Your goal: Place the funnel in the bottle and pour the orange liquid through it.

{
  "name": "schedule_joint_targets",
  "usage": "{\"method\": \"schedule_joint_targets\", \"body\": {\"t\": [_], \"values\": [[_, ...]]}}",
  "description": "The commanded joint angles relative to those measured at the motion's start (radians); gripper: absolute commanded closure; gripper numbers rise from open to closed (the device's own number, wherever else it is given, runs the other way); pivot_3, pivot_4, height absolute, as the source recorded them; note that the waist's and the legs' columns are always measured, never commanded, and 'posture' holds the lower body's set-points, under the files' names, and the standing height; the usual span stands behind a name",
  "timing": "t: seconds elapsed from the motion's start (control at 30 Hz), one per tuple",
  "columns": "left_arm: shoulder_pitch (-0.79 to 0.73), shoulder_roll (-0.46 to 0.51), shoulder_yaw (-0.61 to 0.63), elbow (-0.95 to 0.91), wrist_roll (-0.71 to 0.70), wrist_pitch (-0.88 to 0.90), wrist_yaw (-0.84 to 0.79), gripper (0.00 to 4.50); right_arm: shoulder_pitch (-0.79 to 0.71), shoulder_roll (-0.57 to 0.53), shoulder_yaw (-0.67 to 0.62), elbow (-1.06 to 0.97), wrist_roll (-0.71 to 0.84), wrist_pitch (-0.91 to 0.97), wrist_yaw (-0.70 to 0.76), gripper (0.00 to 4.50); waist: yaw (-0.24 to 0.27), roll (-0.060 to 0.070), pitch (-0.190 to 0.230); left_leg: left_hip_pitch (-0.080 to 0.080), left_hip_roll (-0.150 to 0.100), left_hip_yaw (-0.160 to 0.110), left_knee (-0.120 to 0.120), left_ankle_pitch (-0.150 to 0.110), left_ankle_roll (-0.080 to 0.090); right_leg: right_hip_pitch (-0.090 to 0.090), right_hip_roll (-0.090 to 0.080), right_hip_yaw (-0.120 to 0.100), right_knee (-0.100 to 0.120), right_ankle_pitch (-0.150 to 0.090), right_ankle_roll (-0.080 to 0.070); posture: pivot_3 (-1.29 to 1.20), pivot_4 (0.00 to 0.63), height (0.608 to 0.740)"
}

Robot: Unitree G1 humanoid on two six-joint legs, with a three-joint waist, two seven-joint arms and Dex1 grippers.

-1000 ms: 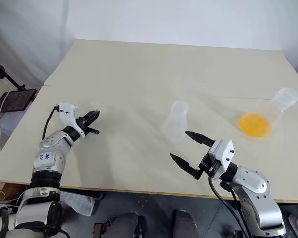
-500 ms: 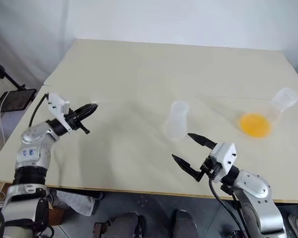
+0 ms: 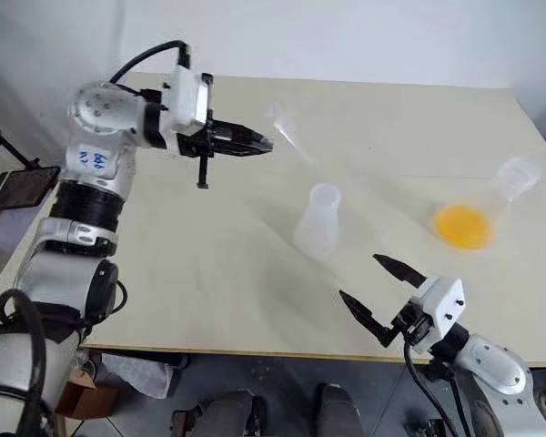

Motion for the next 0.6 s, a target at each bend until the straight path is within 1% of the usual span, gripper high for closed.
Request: {"method": "schedule_joint_targets", "body": {"t": [0.03,0.13,0.23,0.3,0.43,0.6], "values": [[-0.067,-0.021,-0.034,0.07,0.058,-0.121,-0.041,4.46,0.034,-0.001,-0.046,-0.067,0.022,-0.001,-0.02,0.0,0.003,0.0,0.0,0.0,0.0,0.0,0.0,0.0,0.0,0.0,0.0,0.0,0.0,0.0,0.0,0.0,0.15,0.74],[-0.11,-0.057,-0.056,0.14,0.108,-0.207,-0.014,4.46,0.067,0.017,-0.04,-0.088,0.011,-0.009,-0.037,0.0,0.008,-0.001,0.001,-0.001,-0.001,0.0,0.0,0.0,0.001,0.0,-0.001,0.0,0.0,0.0,0.0,0.0,0.15,0.74],[-0.144,-0.099,-0.058,0.187,0.13,-0.231,0.012,4.46,0.07,0.032,-0.021,-0.098,0.0,-0.011,-0.055,0.0,0.011,-0.003,0.002,-0.001,-0.002,-0.001,0.001,0.001,0.002,0.0,-0.002,-0.001,0.0,0.0,0.0,0.0,0.15,0.74],[-0.157,-0.11,-0.067,0.213,0.155,-0.267,0.019,4.46,0.065,0.036,-0.015,-0.098,-0.005,-0.01,-0.06,0.0,0.008,-0.003,0.002,-0.002,-0.002,-0.001,0.001,0.0,0.002,0.0,-0.002,-0.001,-0.001,0.0,0.001,0.0,0.15,0.74],[-0.186,-0.142,-0.069,0.249,0.18,-0.286,0.046,4.46,0.062,0.04,-0.009,-0.091,-0.01,-0.018,-0.064,0.0,0.004,-0.003,0.002,-0.002,-0.001,-0.001,0.0,0.0,0.002,0.0,-0.002,-0.001,-0.001,0.0,0.001,0.0,0.15,0.74],[-0.198,-0.155,-0.1,0.278,0.243,-0.347,0.064,4.46,0.046,0.047,0.003,-0.086,-0.018,-0.024,-0.073,0.0,0.004,-0.003,0.002,-0.001,-0.001,-0.001,0.0,0.0,0.002,0.0,-0.002,-0.001,-0.001,0.0,0.001,0.0,0.15,0.74]]}}
